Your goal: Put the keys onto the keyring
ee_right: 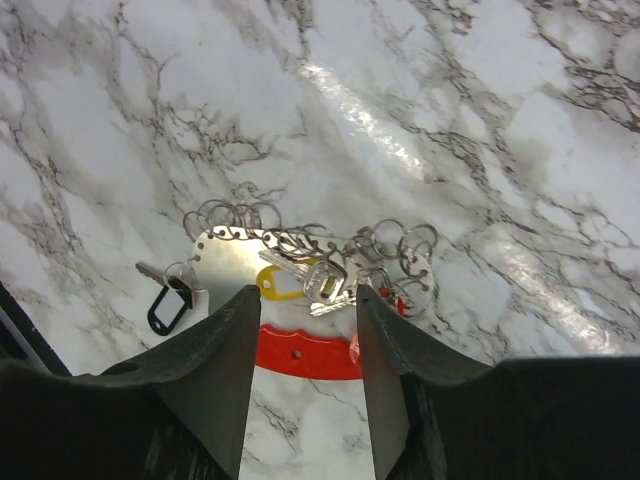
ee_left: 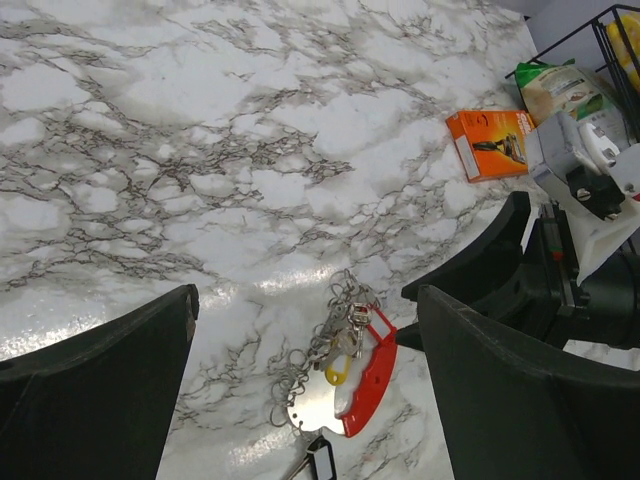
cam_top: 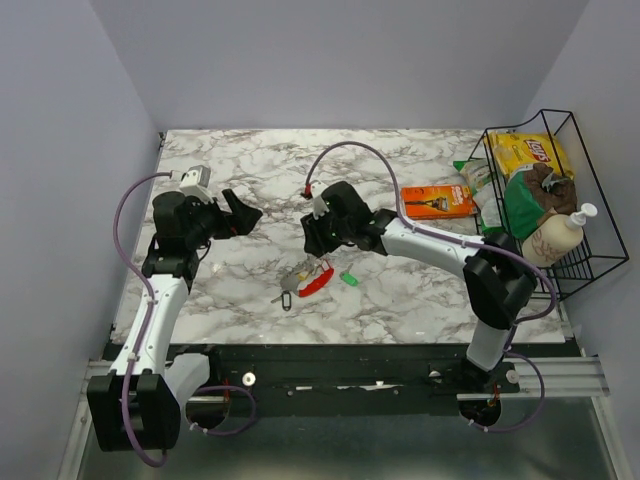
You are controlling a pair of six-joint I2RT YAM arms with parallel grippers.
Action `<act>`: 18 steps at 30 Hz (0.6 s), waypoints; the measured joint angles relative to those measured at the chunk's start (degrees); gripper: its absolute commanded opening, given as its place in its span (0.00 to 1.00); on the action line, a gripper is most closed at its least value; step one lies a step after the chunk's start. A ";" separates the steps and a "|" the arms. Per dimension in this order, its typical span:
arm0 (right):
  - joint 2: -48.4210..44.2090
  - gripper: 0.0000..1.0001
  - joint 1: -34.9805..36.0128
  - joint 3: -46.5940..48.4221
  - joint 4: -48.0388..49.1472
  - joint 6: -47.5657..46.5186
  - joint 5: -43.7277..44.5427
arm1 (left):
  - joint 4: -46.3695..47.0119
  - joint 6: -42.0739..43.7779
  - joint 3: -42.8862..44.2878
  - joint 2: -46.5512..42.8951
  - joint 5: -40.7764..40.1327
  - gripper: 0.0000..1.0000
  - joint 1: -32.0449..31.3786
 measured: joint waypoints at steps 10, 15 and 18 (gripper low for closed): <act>-1.70 0.49 -1.95 -1.90 0.48 0.39 0.66 | -1.77 -0.66 0.68 2.12 0.04 0.99 0.11; -0.85 0.45 -1.95 -1.81 0.46 0.33 -0.09 | -2.03 -0.61 0.68 2.12 0.04 0.99 0.33; 0.11 0.44 -1.92 -1.70 0.42 0.17 -1.05 | -2.05 -0.50 0.68 2.19 0.09 0.99 0.33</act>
